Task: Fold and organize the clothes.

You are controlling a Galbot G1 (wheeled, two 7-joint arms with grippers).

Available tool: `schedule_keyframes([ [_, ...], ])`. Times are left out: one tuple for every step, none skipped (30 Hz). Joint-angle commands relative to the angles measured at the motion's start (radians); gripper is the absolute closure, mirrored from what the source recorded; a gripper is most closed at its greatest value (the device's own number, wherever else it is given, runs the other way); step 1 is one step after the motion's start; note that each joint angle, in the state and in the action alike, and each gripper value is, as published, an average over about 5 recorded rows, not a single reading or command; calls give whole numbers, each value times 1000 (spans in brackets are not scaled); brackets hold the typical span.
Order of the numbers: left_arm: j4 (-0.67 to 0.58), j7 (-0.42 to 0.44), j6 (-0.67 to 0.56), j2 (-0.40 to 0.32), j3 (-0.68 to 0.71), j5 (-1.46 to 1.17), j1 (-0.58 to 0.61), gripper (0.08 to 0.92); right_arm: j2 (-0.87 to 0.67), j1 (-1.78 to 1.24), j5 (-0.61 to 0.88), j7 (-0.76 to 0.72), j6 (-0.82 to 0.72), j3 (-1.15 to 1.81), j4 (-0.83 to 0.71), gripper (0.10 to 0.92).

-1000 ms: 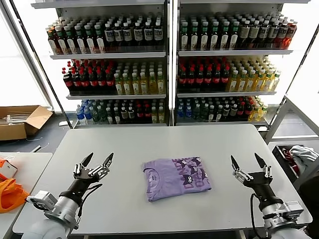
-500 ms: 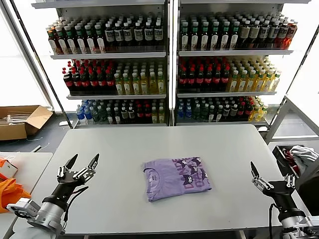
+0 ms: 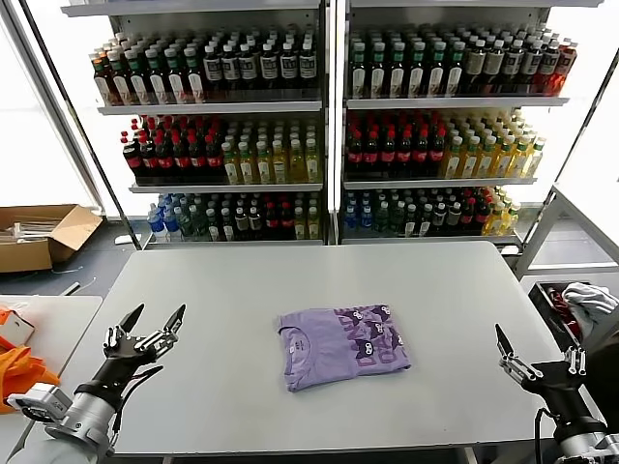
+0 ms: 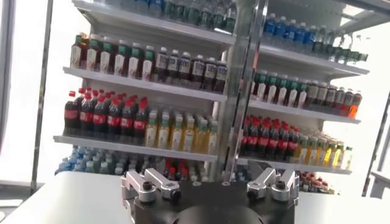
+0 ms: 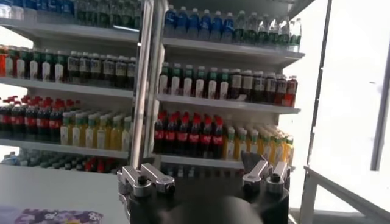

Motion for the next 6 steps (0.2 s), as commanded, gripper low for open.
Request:
schedule_keyframes([
  [29, 9, -1, 73, -16, -11, 2, 177, -2, -39, -25, -6, 14, 12, -12, 203],
  [28, 9, -1, 73, -20, -12, 1, 177, 1, -41, -26, -6, 15, 11, -11, 203],
  [27, 10, -1, 71, -27, -14, 0, 177, 3, -43, -27, -6, 15, 9, -10, 203],
  [26, 10, 0, 69, -34, -17, -2, 177, 5, -43, -28, -7, 15, 7, -10, 203],
  [26, 11, 0, 68, -38, -18, -3, 177, 6, -43, -29, -7, 15, 7, -10, 203],
  [26, 11, 1, 67, -42, -20, -3, 177, 6, -43, -29, -8, 15, 6, -9, 203],
])
